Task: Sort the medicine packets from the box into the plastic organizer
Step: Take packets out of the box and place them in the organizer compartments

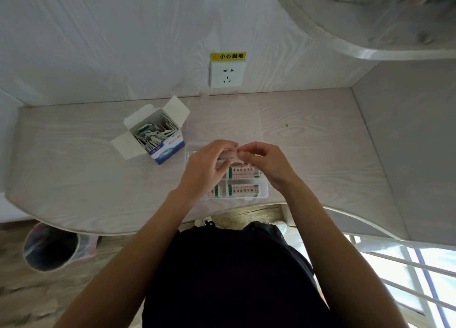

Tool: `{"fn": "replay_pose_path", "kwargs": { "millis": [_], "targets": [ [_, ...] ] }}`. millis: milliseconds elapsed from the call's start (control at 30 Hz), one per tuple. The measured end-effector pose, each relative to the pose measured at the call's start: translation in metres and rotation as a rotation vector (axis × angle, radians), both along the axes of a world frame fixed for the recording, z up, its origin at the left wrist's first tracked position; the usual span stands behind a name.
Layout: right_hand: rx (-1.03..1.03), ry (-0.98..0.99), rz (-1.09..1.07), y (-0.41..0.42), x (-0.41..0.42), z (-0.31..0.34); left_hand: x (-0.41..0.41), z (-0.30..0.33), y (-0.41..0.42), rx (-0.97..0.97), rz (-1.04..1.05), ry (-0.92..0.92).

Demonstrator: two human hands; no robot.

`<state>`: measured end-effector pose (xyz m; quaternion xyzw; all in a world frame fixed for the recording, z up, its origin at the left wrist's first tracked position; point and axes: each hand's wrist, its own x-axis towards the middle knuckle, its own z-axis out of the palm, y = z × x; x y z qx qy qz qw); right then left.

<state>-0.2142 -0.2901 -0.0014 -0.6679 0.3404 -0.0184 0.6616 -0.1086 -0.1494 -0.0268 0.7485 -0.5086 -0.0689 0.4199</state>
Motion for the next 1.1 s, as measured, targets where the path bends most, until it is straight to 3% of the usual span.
{"fn": "replay_pose_path", "kwargs": {
  "millis": [133, 233, 333, 567, 900, 1100],
  "targets": [
    [-0.319, 0.071, -0.126, -0.026, -0.003, -0.017, 0.013, -0.006, -0.014, 0.113, 0.072, 0.082],
    [-0.504, 0.125, -0.053, -0.042, -0.002, -0.027, 0.027, -0.010, -0.022, 0.285, 0.113, 0.074],
    [-0.595, 0.153, 0.094, -0.043, 0.007, -0.034, 0.034, -0.016, -0.029, 0.391, 0.098, 0.029],
    [-0.708, 0.180, 0.287, -0.042, 0.013, -0.039, 0.033, -0.028, -0.035, 0.433, 0.079, -0.065],
    [-0.556, 0.129, 0.178, -0.044, 0.010, -0.045, 0.030, -0.029, -0.039, 0.417, 0.057, -0.114],
    [-0.484, 0.165, 0.151, -0.044, 0.012, -0.039, 0.025, -0.027, -0.040, 0.319, 0.127, -0.034]
  ]
}}
